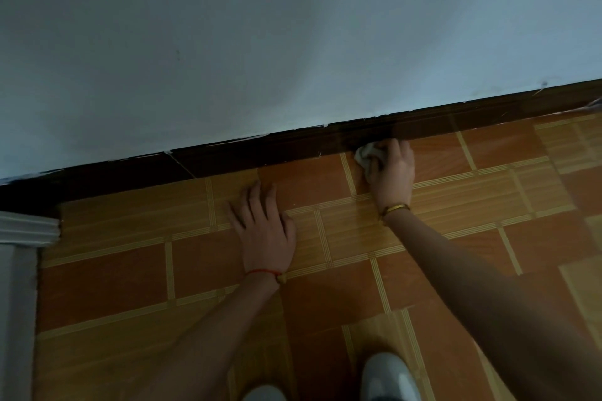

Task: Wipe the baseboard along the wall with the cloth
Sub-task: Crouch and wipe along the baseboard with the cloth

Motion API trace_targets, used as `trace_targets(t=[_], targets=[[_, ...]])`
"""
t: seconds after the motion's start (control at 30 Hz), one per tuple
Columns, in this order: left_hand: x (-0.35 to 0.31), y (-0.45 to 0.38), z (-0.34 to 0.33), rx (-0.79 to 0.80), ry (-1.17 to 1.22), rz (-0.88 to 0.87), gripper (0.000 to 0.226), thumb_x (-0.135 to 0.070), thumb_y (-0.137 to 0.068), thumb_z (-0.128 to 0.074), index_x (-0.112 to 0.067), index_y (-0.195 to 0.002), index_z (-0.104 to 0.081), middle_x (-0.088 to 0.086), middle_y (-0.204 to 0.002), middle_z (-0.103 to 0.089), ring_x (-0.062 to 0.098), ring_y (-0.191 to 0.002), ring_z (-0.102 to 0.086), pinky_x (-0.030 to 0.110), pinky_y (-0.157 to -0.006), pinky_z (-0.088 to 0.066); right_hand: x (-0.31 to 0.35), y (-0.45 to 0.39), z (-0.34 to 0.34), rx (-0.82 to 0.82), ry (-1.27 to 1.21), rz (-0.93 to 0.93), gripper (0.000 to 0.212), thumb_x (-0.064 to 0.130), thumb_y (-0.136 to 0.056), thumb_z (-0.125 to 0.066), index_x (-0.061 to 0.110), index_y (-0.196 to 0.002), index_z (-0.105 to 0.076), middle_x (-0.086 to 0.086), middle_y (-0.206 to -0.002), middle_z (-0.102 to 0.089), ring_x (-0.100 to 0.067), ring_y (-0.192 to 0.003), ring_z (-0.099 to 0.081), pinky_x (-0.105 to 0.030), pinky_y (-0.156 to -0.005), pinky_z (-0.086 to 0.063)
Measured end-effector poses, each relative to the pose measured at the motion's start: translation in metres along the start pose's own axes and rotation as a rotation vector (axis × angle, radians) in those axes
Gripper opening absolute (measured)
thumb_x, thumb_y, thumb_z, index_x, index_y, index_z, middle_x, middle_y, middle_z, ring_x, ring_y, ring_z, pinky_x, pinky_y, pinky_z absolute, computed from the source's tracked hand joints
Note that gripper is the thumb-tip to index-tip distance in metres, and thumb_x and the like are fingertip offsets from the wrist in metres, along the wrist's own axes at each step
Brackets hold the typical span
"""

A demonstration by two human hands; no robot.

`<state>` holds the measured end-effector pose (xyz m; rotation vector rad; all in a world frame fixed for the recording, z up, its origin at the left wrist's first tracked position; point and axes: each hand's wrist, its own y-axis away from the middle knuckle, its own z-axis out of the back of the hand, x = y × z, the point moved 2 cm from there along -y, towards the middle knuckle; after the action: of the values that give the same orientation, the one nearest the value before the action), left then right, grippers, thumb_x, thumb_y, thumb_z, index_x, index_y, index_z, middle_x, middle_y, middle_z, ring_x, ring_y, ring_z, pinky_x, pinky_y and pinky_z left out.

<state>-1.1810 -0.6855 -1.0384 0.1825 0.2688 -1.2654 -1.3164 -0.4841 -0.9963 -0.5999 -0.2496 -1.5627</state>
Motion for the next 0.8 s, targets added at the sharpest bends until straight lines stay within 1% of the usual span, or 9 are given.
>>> trace_targets(t=[0.2, 0.27, 0.37, 0.47, 0.53, 0.6, 0.67, 0.73, 0.8], targets=[[0.000, 0.000, -0.002, 0.002, -0.010, 0.003, 0.054, -0.028, -0.091, -0.046, -0.011, -0.143, -0.044, 0.017, -0.151, -0.040, 0.037, -0.144, -0.031, 0.068, -0.117, -0.012, 0.040, 0.021, -0.018, 0.283, 0.006, 0.423, 0.026, -0.005, -0.076, -0.066, 0.000, -0.101, -0.060, -0.017, -0.099, -0.056, -0.033, -0.091, -0.053, -0.037, -0.074, -0.046], [0.000, 0.000, -0.002, 0.003, -0.011, 0.004, 0.055, -0.028, -0.091, -0.044, -0.011, -0.144, -0.044, 0.017, -0.150, -0.041, 0.037, -0.144, -0.032, 0.069, -0.117, -0.013, 0.038, 0.015, -0.015, 0.337, 0.036, 0.488, 0.029, -0.007, -0.073, -0.068, 0.000, -0.101, -0.061, -0.017, -0.099, -0.057, -0.033, -0.089, -0.054, -0.036, -0.074, -0.045], [0.000, 0.000, -0.002, -0.002, 0.009, -0.001, 0.056, -0.028, -0.092, -0.042, -0.010, -0.144, -0.044, 0.017, -0.149, -0.042, 0.038, -0.143, -0.033, 0.069, -0.117, -0.012, 0.015, 0.004, -0.002, 0.319, 0.061, 0.429, 0.027, -0.006, -0.076, -0.065, 0.001, -0.102, -0.060, -0.017, -0.100, -0.056, -0.033, -0.092, -0.052, -0.035, -0.076, -0.044], [0.000, 0.000, -0.003, 0.004, 0.009, 0.003, 0.055, -0.029, -0.093, -0.040, -0.011, -0.145, -0.043, 0.017, -0.150, -0.041, 0.037, -0.144, -0.032, 0.067, -0.119, -0.011, -0.025, -0.011, 0.018, 0.189, 0.061, 0.212, 0.025, -0.003, -0.082, -0.061, 0.002, -0.107, -0.060, -0.017, -0.105, -0.056, -0.034, -0.098, -0.053, -0.032, -0.080, -0.040], [-0.001, 0.000, -0.003, -0.003, 0.003, 0.009, 0.055, -0.030, -0.093, -0.039, -0.010, -0.144, -0.043, 0.017, -0.150, -0.041, 0.037, -0.144, -0.032, 0.066, -0.120, -0.009, -0.048, -0.023, 0.029, 0.097, 0.051, 0.034, 0.025, -0.002, -0.084, -0.059, 0.002, -0.109, -0.059, -0.019, -0.110, -0.055, -0.036, -0.102, -0.052, -0.036, -0.083, -0.043], [-0.002, 0.000, -0.002, -0.024, 0.003, 0.016, 0.054, -0.030, -0.094, -0.037, -0.010, -0.143, -0.045, 0.017, -0.148, -0.042, 0.037, -0.143, -0.033, 0.066, -0.120, -0.009, -0.056, -0.028, 0.031, 0.064, 0.063, -0.052, 0.025, -0.001, -0.084, -0.058, 0.000, -0.109, -0.058, -0.020, -0.112, -0.054, -0.037, -0.104, -0.051, -0.040, -0.086, -0.045], [-0.003, -0.001, -0.001, -0.038, 0.006, 0.022, 0.053, -0.031, -0.093, -0.035, -0.009, -0.141, -0.046, 0.018, -0.147, -0.043, 0.038, -0.142, -0.032, 0.067, -0.119, -0.011, -0.047, -0.024, 0.023, 0.078, 0.055, -0.024, 0.026, -0.001, -0.083, -0.059, -0.001, -0.110, -0.058, -0.020, -0.111, -0.054, -0.035, -0.103, -0.051, -0.041, -0.086, -0.047], [-0.006, 0.000, 0.000, -0.036, 0.007, 0.039, 0.053, -0.031, -0.092, -0.034, -0.010, -0.140, -0.046, 0.017, -0.146, -0.043, 0.037, -0.142, -0.031, 0.069, -0.118, -0.014, -0.032, -0.012, 0.011, 0.116, 0.001, 0.094, 0.027, -0.002, -0.082, -0.061, 0.000, -0.109, -0.058, -0.019, -0.109, -0.054, -0.033, -0.101, -0.051, -0.041, -0.084, -0.048], [-0.012, 0.000, 0.000, -0.043, 0.006, 0.078, 0.054, -0.029, -0.090, -0.035, -0.010, -0.139, -0.045, 0.016, -0.147, -0.042, 0.037, -0.142, -0.032, 0.068, -0.118, -0.014, -0.016, -0.001, 0.002, 0.157, -0.057, 0.234, 0.027, -0.004, -0.080, -0.063, 0.001, -0.106, -0.059, -0.017, -0.106, -0.055, -0.031, -0.098, -0.051, -0.035, -0.083, -0.045]])
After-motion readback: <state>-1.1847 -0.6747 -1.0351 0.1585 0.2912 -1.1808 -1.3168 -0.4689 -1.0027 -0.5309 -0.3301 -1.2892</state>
